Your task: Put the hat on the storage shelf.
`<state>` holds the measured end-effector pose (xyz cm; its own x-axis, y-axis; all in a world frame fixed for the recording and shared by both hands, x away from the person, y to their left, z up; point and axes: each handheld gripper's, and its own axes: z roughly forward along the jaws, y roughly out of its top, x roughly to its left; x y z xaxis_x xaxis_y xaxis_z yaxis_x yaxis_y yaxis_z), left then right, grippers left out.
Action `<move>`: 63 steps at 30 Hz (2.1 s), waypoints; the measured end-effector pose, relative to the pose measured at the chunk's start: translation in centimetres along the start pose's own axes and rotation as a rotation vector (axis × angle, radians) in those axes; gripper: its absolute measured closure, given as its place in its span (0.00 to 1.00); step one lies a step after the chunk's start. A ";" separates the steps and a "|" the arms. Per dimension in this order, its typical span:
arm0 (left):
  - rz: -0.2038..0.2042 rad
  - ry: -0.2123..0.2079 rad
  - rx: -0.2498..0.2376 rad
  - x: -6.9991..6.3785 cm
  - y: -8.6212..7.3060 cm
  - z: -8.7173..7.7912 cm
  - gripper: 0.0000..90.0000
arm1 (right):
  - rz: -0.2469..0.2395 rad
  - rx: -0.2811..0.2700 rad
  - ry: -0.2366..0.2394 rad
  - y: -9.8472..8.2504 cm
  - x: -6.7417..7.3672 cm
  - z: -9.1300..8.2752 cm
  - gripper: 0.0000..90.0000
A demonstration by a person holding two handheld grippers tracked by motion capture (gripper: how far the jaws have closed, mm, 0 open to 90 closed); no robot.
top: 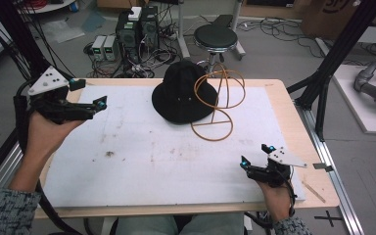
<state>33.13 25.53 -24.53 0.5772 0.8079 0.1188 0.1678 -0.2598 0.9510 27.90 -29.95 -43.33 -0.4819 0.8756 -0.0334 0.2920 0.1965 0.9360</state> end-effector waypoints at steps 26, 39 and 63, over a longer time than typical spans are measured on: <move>-0.008 -0.110 -0.065 1.5 10.1 5.0 0.17 | 0.003 0.006 0.014 0.0 0.0 0.2 0.14; -0.020 -0.121 -0.122 0.8 12.0 10.6 0.18 | 0.005 0.001 0.013 -0.1 -0.2 0.1 0.14; -0.007 -0.144 -0.052 -0.5 9.7 20.8 0.19 | 0.026 -0.009 0.008 -0.5 -0.5 -1.0 0.14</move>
<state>51.06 11.65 -21.33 0.6856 0.7243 0.0732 0.1332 -0.2237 0.9655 27.13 -30.94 -43.41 -0.4810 0.8767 -0.0060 0.2969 0.1693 0.9398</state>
